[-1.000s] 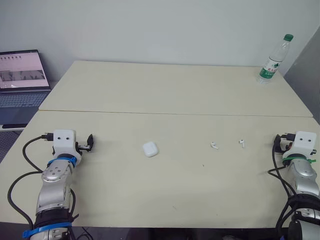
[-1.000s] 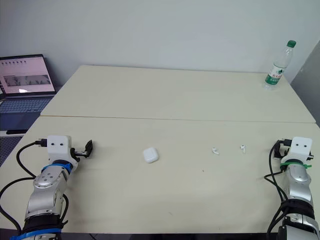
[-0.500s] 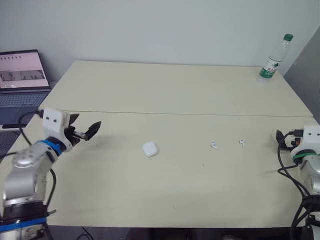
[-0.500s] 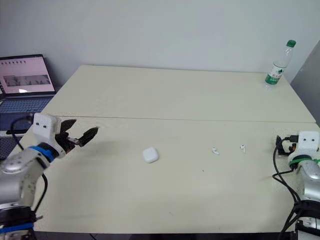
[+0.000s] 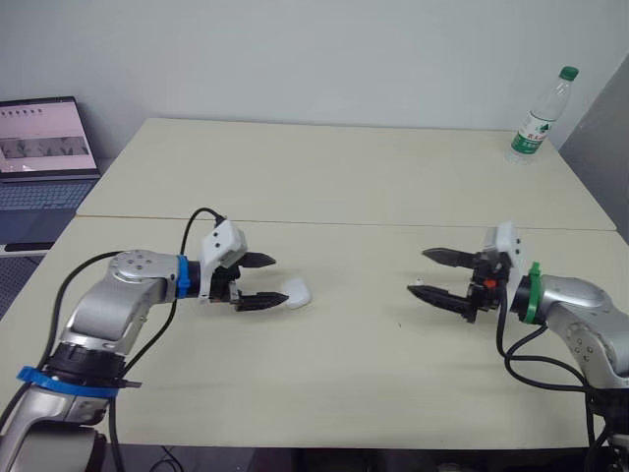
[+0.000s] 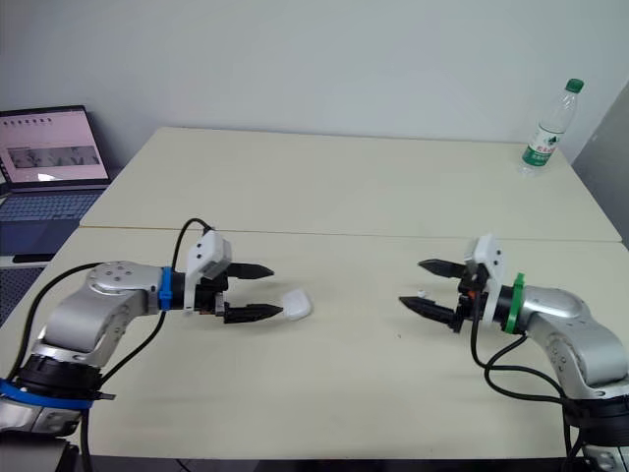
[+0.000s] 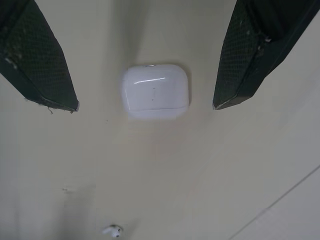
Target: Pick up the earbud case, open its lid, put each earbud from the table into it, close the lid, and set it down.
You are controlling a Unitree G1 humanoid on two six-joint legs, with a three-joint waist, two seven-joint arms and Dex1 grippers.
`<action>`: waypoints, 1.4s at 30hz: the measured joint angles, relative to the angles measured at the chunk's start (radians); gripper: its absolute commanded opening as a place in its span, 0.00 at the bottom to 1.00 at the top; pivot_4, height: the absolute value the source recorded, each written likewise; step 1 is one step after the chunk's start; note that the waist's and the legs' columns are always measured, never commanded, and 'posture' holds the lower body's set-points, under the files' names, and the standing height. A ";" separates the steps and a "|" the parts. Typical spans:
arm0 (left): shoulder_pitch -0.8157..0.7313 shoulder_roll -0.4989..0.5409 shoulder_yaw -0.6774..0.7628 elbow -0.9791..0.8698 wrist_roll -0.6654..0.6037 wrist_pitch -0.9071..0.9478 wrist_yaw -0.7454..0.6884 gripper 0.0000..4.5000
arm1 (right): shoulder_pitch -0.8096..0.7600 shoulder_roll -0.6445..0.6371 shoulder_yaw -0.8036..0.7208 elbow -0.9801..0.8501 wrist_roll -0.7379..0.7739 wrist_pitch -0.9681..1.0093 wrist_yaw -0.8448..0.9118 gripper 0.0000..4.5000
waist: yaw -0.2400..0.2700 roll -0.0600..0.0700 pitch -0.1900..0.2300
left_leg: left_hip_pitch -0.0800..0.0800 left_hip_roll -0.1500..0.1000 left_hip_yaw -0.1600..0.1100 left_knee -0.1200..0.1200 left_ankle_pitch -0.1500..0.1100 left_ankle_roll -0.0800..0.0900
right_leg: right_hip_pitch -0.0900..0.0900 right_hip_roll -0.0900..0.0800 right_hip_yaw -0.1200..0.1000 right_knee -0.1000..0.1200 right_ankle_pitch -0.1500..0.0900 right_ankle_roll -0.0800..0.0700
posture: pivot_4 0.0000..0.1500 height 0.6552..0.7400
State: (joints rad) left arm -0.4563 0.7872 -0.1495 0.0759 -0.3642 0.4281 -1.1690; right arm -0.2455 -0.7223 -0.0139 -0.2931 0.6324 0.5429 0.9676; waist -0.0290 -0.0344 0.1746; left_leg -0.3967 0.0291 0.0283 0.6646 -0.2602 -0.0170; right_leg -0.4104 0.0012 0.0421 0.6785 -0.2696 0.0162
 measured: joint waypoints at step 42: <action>-0.203 -0.222 0.024 0.326 0.418 -1.138 0.300 0.62 | -0.247 0.180 0.035 0.074 0.031 0.345 -0.184 1.00 | -0.001 -0.001 0.000 | -0.001 0.001 0.000 0.000 0.000 0.000 | -0.002 -0.003 0.001 0.000 0.001 -0.001 | 1.00 1.00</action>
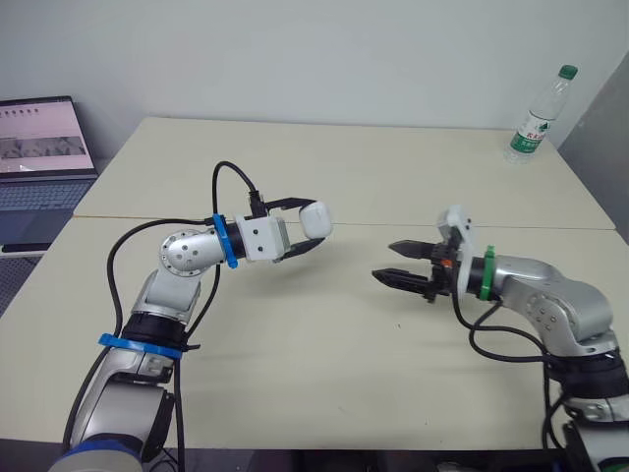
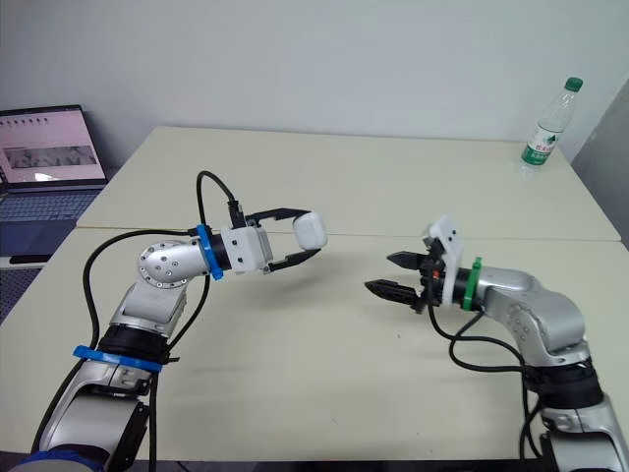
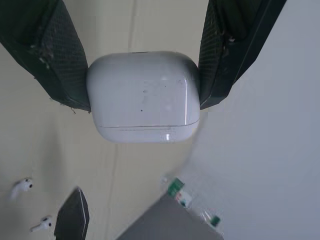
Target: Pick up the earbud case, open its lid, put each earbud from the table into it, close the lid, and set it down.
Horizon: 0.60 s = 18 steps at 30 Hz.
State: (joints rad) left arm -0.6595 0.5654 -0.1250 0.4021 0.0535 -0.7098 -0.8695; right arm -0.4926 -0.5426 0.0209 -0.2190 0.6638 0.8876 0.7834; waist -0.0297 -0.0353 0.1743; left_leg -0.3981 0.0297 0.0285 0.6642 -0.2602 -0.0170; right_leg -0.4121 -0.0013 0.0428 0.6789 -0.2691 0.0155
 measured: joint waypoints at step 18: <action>-0.067 -0.004 -0.038 0.151 0.210 -0.438 0.273 0.62 | -0.189 0.289 0.013 0.068 0.062 0.131 -0.185 1.00 | 0.001 0.000 0.000 | -0.003 0.000 -0.001 0.001 0.000 0.000 | -0.002 -0.001 -0.003 0.002 0.001 0.001 | 1.00 1.00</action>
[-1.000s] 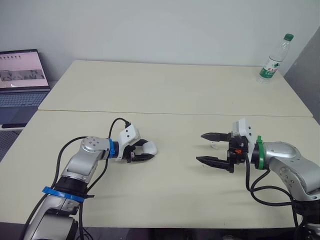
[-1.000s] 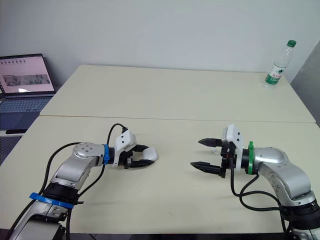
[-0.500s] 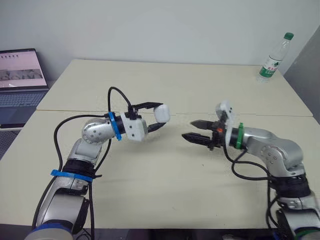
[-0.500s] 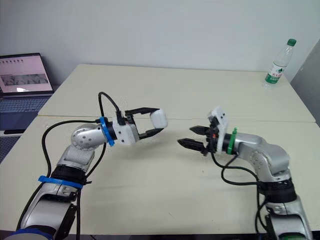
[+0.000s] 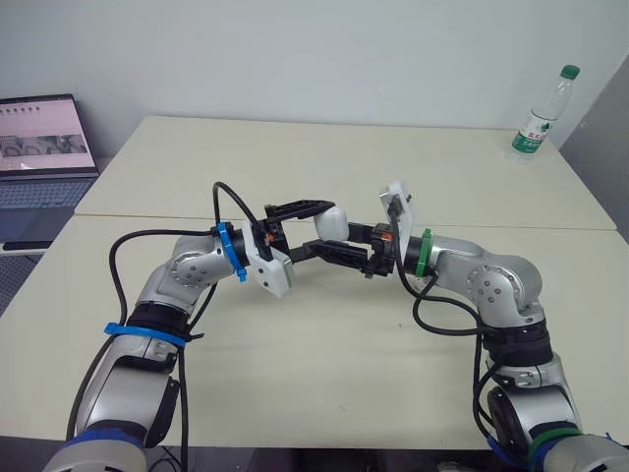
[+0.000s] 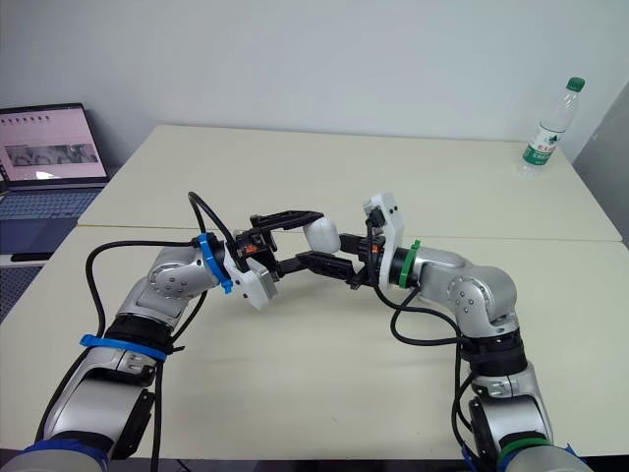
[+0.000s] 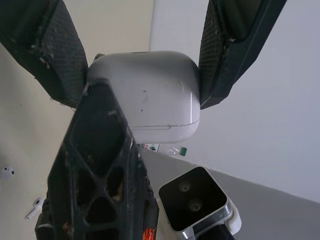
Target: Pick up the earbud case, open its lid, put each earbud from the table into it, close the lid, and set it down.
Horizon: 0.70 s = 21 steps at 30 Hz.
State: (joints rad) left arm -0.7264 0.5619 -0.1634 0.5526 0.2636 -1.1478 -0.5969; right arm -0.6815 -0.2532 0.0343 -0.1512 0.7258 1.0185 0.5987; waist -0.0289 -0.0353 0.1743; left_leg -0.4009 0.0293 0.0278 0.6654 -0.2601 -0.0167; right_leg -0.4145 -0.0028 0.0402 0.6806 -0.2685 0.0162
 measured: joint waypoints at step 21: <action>-0.011 0.007 -0.028 0.007 0.014 -0.014 0.046 0.62 | -0.021 -0.022 0.017 0.010 -0.015 -0.012 0.020 0.21 | 0.000 0.000 0.000 | 0.000 0.000 0.000 0.000 0.000 0.000 | 0.000 0.000 0.000 0.000 0.000 0.000 | 1.00 1.00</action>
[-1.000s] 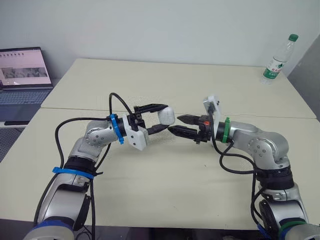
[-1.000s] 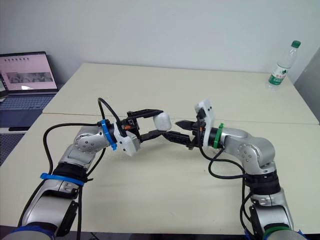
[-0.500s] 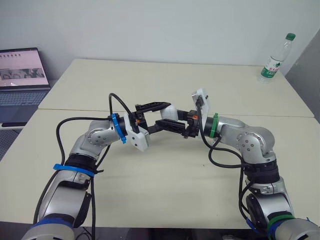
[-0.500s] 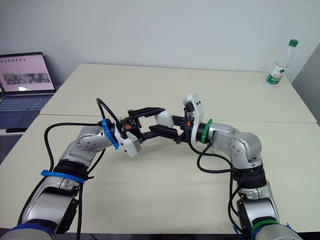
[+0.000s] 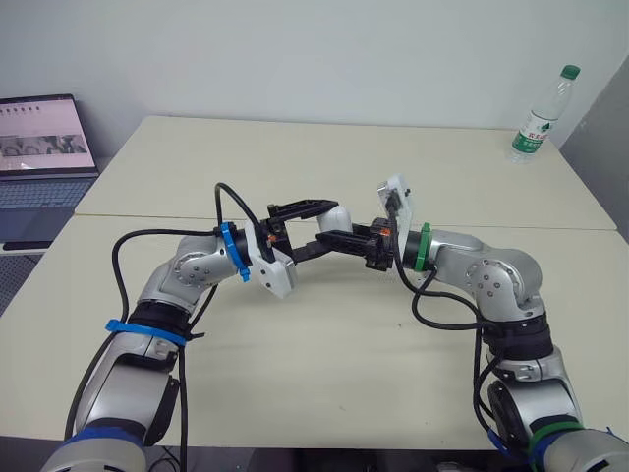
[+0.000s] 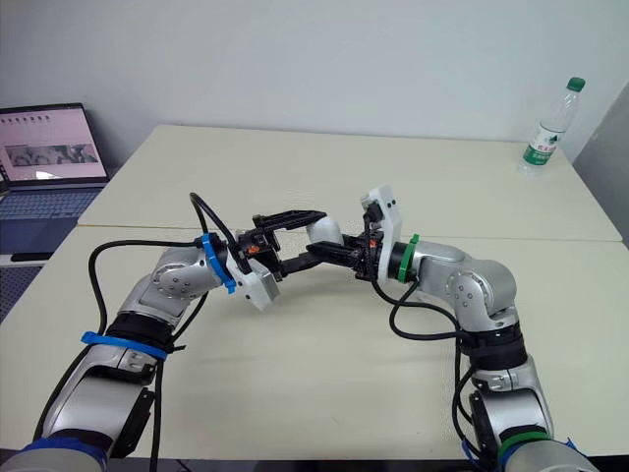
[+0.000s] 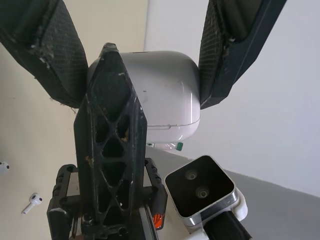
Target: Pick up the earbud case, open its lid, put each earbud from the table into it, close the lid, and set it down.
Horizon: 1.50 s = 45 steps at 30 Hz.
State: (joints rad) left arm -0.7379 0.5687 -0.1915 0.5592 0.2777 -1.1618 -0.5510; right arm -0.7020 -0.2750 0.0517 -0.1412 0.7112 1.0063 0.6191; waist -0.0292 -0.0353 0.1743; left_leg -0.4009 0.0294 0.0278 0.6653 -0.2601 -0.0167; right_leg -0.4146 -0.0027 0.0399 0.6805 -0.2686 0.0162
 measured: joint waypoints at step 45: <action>-0.228 0.156 -0.164 -0.283 -0.409 1.264 -0.839 0.60 | 0.001 -0.058 0.308 0.130 -0.613 -0.514 0.141 0.19 | -0.002 0.000 0.000 | -0.002 0.002 0.004 0.000 0.000 0.000 | -0.006 0.010 0.003 0.001 0.000 0.000 | 1.00 1.00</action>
State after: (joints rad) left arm -0.9656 0.7243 -0.3558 0.2758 -0.1318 0.1027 -1.3900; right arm -0.7012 -0.3334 0.3600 -0.0116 0.0978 0.4918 0.7599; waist -0.0315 -0.0353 0.1747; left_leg -0.4030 0.0312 0.0318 0.6656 -0.2599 -0.0170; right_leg -0.4207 0.0076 0.0425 0.6816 -0.2690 0.0159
